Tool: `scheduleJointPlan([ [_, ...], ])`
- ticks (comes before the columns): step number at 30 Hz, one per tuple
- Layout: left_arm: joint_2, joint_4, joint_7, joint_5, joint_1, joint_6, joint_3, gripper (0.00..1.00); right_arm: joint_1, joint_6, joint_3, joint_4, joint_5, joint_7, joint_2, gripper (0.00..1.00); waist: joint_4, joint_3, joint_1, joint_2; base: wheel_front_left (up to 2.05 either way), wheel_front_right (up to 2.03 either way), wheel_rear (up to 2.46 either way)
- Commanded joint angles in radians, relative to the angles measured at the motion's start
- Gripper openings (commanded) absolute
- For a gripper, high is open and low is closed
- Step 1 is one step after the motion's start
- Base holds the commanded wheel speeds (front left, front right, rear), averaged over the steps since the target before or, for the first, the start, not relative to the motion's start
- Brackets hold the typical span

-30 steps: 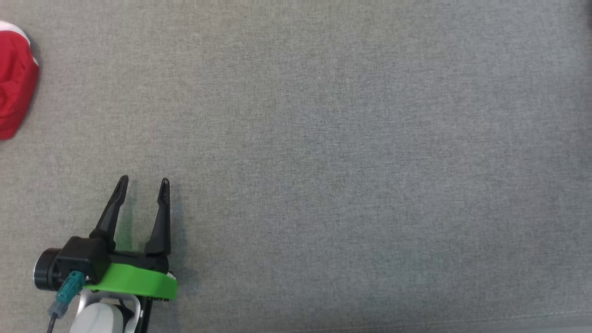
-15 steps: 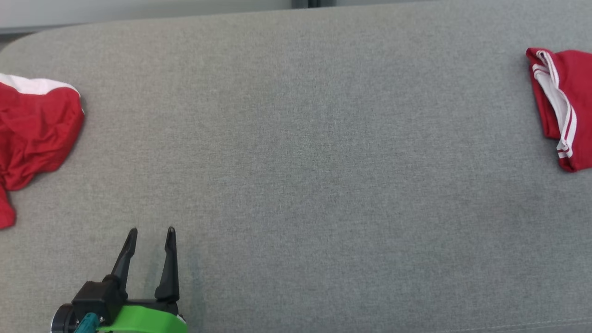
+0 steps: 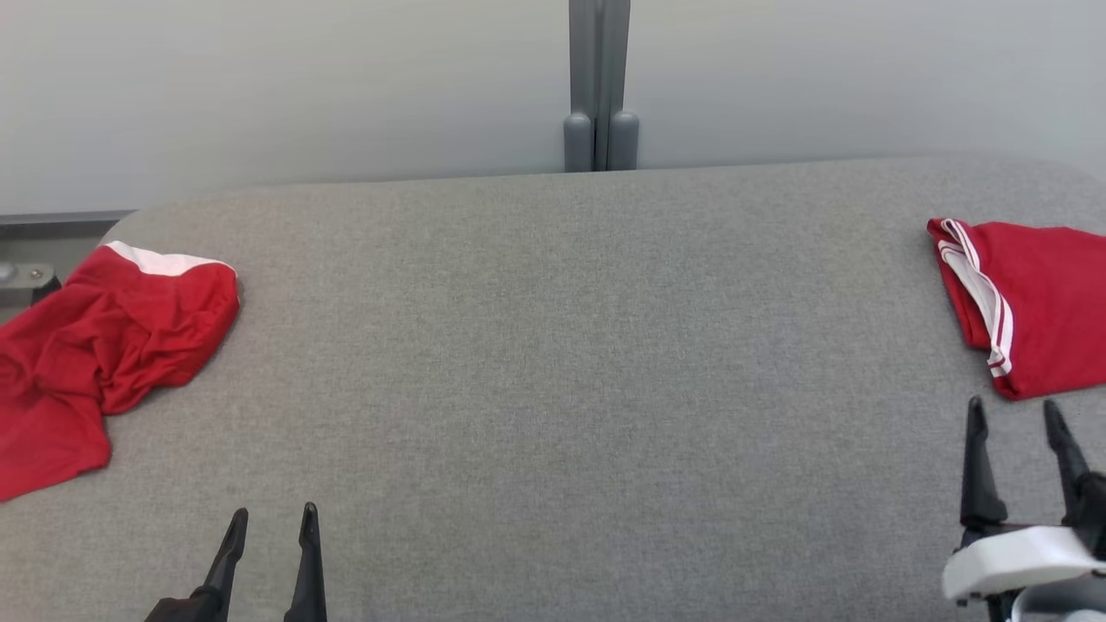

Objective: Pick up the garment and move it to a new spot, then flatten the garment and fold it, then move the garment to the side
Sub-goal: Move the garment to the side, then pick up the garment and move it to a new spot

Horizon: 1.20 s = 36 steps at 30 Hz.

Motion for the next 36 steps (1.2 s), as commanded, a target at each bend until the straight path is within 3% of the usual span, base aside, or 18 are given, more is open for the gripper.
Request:
scheduleJointPlan([
  [1, 0.000, 0.002, 0.000, 0.005, 0.015, 0.000, 0.003, 1.00, 0.031, -0.002, 0.020, 0.002, -0.003, -0.003, 0.007, 1.00, 0.007, -0.044, 0.0000, -0.0001, 0.00, 0.00, 0.00],
  [15, 0.011, 0.033, 0.000, -0.017, -0.022, 0.000, -0.062, 1.00, 0.089, -0.002, 0.079, 0.081, 0.019, -0.004, 0.027, 1.00, -0.010, -0.051, 0.0000, -0.0001, 0.00, 0.00, 0.00],
  [22, 0.014, 0.036, 0.000, -0.024, -0.031, 0.000, -0.067, 1.00, 0.099, -0.002, 0.072, 0.070, 0.020, -0.004, 0.027, 1.00, 0.026, -0.051, 0.0000, -0.0001, 0.00, 0.00, 0.00],
  [28, 0.015, 0.041, 0.000, -0.019, -0.032, 0.000, -0.073, 1.00, 0.119, -0.002, 0.094, 0.067, 0.049, -0.004, 0.027, 1.00, 0.130, -0.061, 0.0000, -0.0001, 0.00, 0.00, 0.00],
  [36, 0.028, 0.043, 0.000, -0.011, -0.001, 0.000, -0.053, 1.00, 0.136, -0.002, 0.168, 0.083, 0.117, -0.004, 0.027, 1.00, 0.357, -0.077, 0.0000, -0.0001, 0.00, 0.00, 0.00],
])
